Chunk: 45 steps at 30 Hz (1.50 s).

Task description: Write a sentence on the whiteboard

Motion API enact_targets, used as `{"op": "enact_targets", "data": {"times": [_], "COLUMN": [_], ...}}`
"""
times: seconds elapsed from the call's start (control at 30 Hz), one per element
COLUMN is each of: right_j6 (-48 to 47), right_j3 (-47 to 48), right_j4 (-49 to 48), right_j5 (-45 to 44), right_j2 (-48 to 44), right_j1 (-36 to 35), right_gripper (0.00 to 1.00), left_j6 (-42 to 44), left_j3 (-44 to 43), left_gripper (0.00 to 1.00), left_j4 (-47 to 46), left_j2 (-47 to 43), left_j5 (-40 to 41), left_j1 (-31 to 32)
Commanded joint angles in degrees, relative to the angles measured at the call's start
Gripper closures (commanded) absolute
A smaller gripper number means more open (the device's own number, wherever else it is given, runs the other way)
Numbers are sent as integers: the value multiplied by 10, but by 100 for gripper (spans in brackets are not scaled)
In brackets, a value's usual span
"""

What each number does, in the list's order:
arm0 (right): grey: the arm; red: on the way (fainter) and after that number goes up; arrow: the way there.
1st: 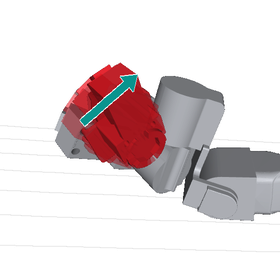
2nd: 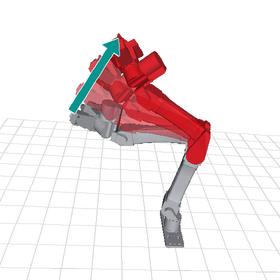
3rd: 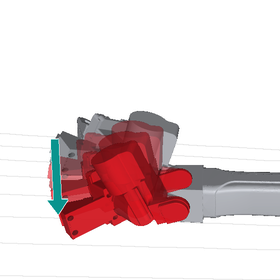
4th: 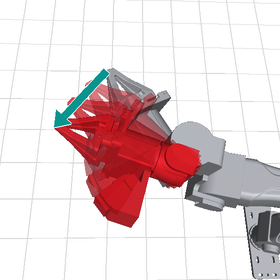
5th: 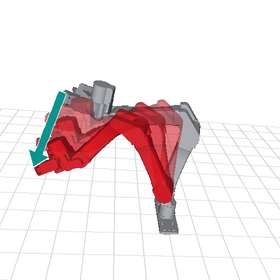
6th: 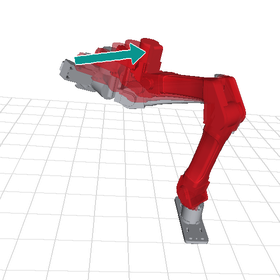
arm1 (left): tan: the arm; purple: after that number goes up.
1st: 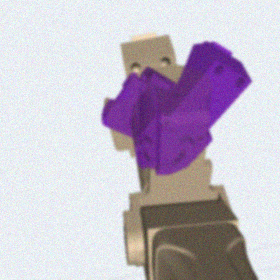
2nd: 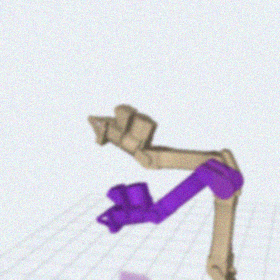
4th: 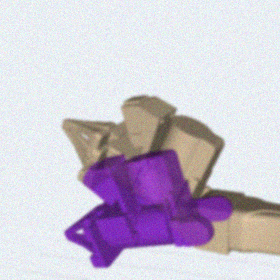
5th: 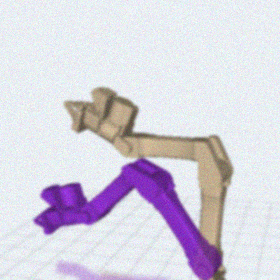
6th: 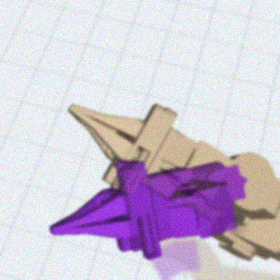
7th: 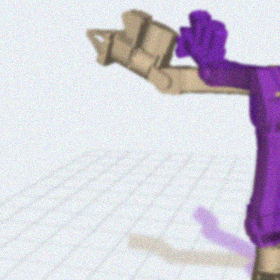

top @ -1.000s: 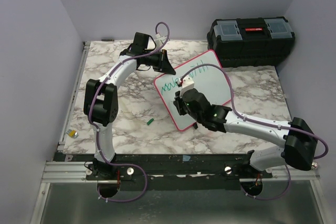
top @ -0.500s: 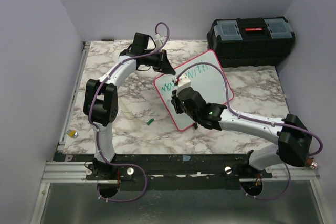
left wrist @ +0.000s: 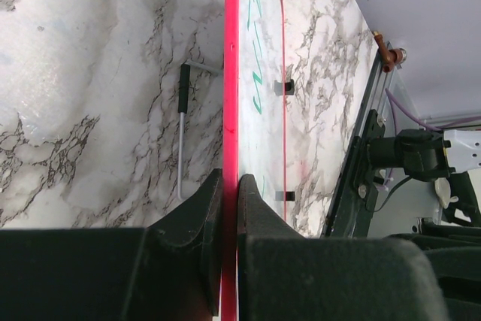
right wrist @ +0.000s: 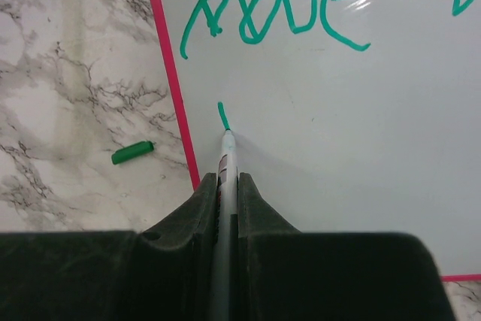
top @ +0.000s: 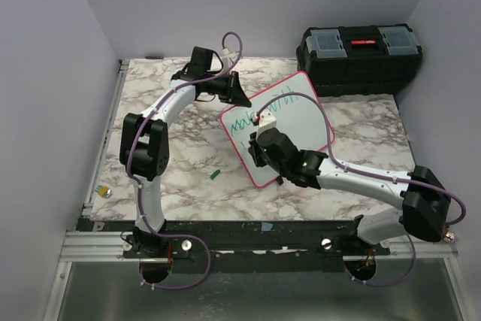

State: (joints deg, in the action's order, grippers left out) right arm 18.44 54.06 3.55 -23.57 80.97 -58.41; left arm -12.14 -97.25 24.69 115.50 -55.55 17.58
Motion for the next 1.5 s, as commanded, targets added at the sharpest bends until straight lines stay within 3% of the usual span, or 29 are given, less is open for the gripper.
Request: {"op": "enact_targets", "data": {"times": [0.0,0.43,0.93,1.47], "right_j6": [24,25,20,18], "right_j3": [-28,-11,64,78], "right_j4": [50,69,41,33], "right_j5": [17,36,-16,-57], "right_j2": [-26,-60,16,59], "right_j1": [-2,-2,-2,-2], "right_gripper": [99,99,99,99], "left_j6": [48,48,50,52], "left_j3": [16,17,19,19], "left_gripper": [100,100,100,100], "left_j4": [-17,-16,-16,-16], "left_j2": [-9,-9,-9,-9], "left_j5": [43,45,38,36], "left_j1": [3,2,2,1]}}
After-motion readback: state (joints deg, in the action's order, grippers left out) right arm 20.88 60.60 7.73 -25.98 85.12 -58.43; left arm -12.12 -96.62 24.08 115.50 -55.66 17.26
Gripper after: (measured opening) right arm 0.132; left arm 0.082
